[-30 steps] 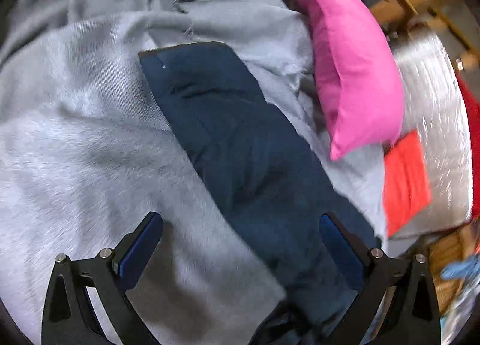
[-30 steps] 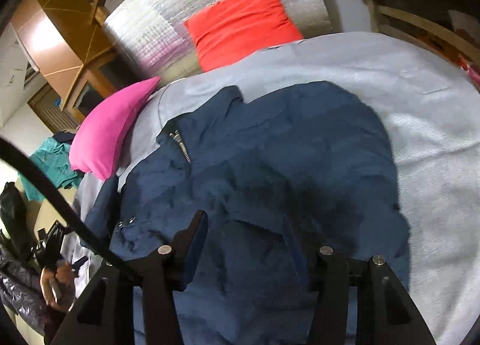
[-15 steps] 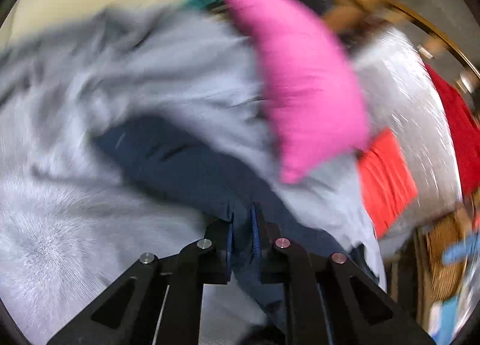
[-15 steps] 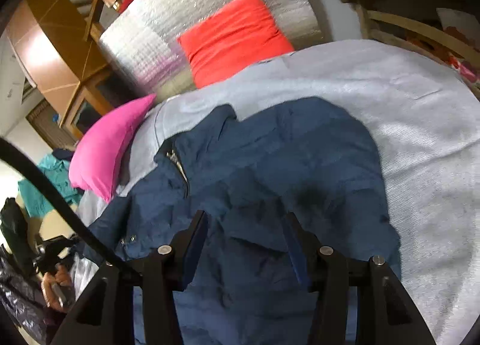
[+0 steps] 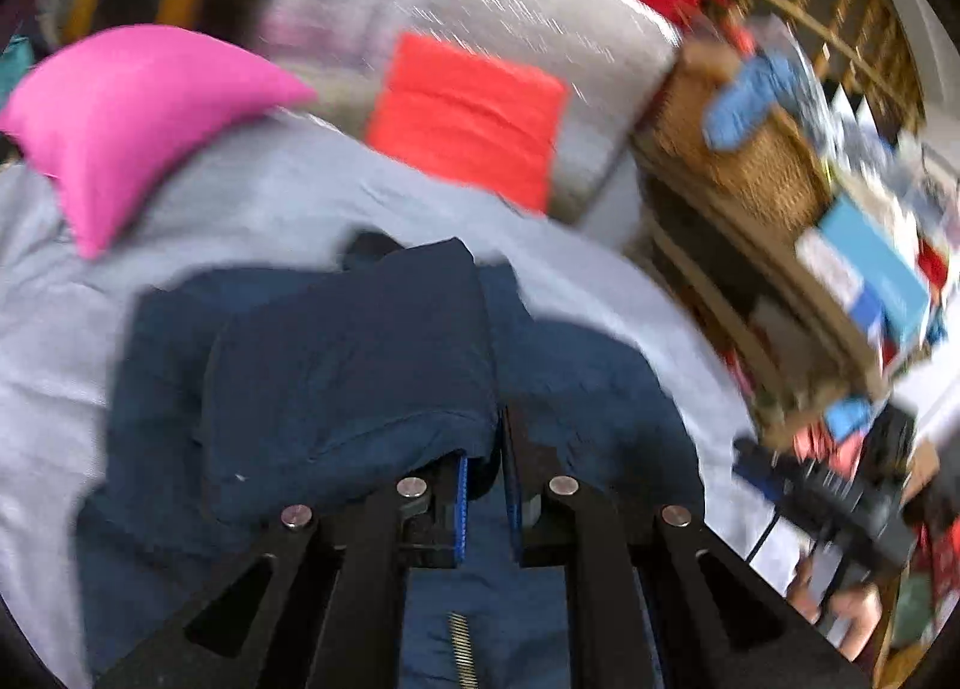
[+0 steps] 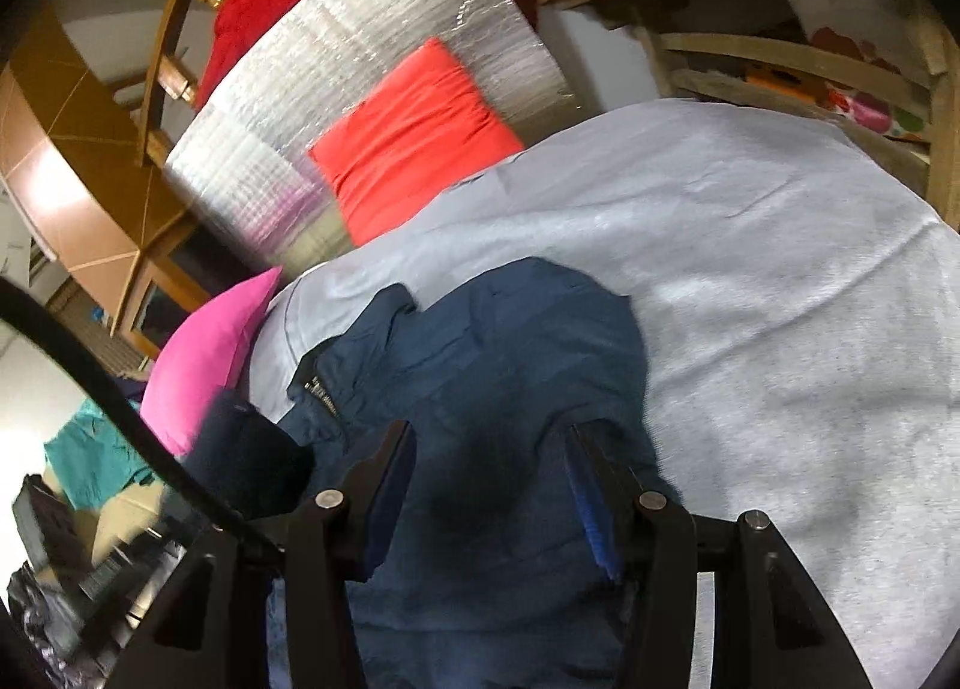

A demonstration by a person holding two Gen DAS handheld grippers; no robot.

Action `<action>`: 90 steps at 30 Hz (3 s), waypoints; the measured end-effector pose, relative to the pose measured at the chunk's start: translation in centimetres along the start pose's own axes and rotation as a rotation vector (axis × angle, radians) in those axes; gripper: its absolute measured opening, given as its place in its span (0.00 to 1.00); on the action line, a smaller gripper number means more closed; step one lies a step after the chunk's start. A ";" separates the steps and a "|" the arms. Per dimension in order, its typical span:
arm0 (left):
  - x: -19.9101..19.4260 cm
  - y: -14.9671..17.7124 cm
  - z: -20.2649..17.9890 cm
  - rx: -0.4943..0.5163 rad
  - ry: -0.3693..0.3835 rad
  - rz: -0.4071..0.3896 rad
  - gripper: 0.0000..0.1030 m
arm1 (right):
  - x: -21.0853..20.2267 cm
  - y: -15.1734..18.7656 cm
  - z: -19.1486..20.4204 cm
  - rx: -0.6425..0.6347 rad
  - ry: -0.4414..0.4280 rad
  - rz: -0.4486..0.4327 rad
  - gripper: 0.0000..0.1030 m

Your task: Fold large clothes

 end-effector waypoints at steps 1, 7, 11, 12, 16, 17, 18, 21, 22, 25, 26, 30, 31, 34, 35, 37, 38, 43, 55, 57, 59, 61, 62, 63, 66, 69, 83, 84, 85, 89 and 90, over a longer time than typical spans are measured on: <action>1.2 0.2 -0.3 0.004 -0.001 0.027 0.10 | -0.2 -0.2 -0.4 0.011 0.002 -0.001 0.53; 6.4 4.2 -0.9 -0.059 0.072 0.340 0.21 | -0.6 -0.8 -2.5 0.083 -0.007 0.012 0.53; 3.4 4.8 0.3 -0.110 0.093 0.362 0.67 | -0.9 -0.7 -2.0 0.061 -0.037 0.032 0.60; 2.0 4.5 0.8 -0.123 0.125 0.320 0.67 | -1.0 -0.6 -1.9 0.053 -0.040 0.032 0.63; -1.2 2.2 3.1 -0.184 0.183 0.198 0.75 | -1.0 0.0 -0.7 0.029 -0.058 0.034 0.63; -1.6 1.8 4.3 -0.213 0.183 0.169 0.78 | -0.9 0.2 -0.5 0.027 -0.061 0.037 0.63; -1.5 1.3 5.6 -0.260 0.180 0.150 0.78 | -0.7 0.4 -0.3 0.023 -0.060 0.039 0.63; -0.1 0.9 8.6 -0.389 0.191 0.137 0.78 | -0.2 0.6 -0.1 0.015 -0.048 0.046 0.63; 0.5 0.7 9.0 -0.429 0.206 0.129 0.78 | -0.1 0.6 -0.2 0.016 -0.047 0.047 0.63; 1.5 0.4 7.8 -0.426 0.278 0.130 0.78 | 0.4 0.5 -0.6 0.031 -0.038 0.052 0.63; 1.5 0.0 6.3 -0.391 0.306 0.128 0.78 | 0.5 0.4 -0.7 0.034 -0.036 0.052 0.63; 0.3 -0.4 0.2 -0.232 0.424 0.134 0.78 | -0.1 -0.4 -1.4 0.054 -0.036 0.024 0.63; -0.1 -0.6 -1.7 -0.183 0.459 0.132 0.78 | -0.3 -0.5 -1.7 0.060 -0.037 0.014 0.63; -2.3 -0.6 -7.3 -0.003 0.505 0.106 0.78 | -1.0 -1.0 -2.6 0.073 -0.032 -0.002 0.63; -3.4 -0.3 -9.5 0.091 0.495 0.094 0.78 | -1.1 -1.1 -2.9 0.077 -0.031 -0.002 0.63; -4.1 0.1 -11.1 0.176 0.447 0.072 0.78 | -1.2 -1.2 -3.3 0.085 -0.037 0.003 0.63; -4.4 0.1 -11.4 0.198 0.420 0.062 0.79 | -1.2 -1.2 -3.3 0.083 -0.043 0.009 0.63; -3.6 -1.4 -5.4 0.088 0.179 0.048 0.79 | -1.1 -1.1 -3.1 0.090 -0.106 0.041 0.63; -3.2 2.7 17.2 -0.455 -0.347 0.220 0.78 | 6.3 1.5 -2.7 0.065 -0.030 0.254 0.48; -3.2 3.2 17.5 -0.439 -0.351 0.244 0.78 | 6.1 1.7 -1.8 0.016 -0.025 0.250 0.17; -3.6 3.1 17.0 -0.408 -0.365 0.253 0.78 | 4.6 1.5 -0.5 -0.044 0.017 0.191 0.09; -3.8 3.0 16.3 -0.394 -0.362 0.253 0.78 | 2.5 1.3 1.3 -0.123 0.006 0.109 0.09; -3.5 3.0 15.8 -0.387 -0.363 0.256 0.78 | 1.4 1.3 2.3 -0.171 0.010 0.066 0.09; -3.4 3.0 15.7 -0.382 -0.369 0.261 0.78 | 0.8 1.6 2.9 -0.207 0.026 0.041 0.09; -2.6 3.3 15.7 -0.352 -0.422 0.294 0.81 | 3.8 2.6 1.7 -0.206 0.135 0.147 0.09; -1.9 3.8 17.2 -0.349 -0.429 0.325 0.84 | 5.8 3.1 -0.3 -0.115 0.111 0.267 0.09; -5.1 1.8 10.5 -0.188 -0.227 0.168 0.84 | 3.7 -0.5 -5.8 0.143 -0.040 0.226 0.75; -4.1 2.1 10.2 -0.176 -0.238 0.196 0.84 | 4.6 -0.2 -5.5 0.138 -0.048 0.257 0.75; -3.3 2.3 10.2 -0.170 -0.253 0.216 0.84 | 5.1 -0.2 -5.5 0.125 -0.038 0.277 0.75; -0.8 3.5 10.1 -0.135 -0.355 0.305 0.84 | 4.8 0.7 -2.4 -0.023 0.033 0.251 0.39; -1.0 3.4 9.9 -0.114 -0.371 0.298 0.84 | 4.4 0.6 -1.5 -0.074 0.062 0.220 0.35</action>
Point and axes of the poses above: each gripper's, at about its wrist camera, not at the fingertips, and x roughly the way its jaws point, z to its left, y to its underside, the point moved 5 cm from there along x, roughly the way its jaws point, and after that the axes turned 9 degrees about z, right-handed, at the moved point
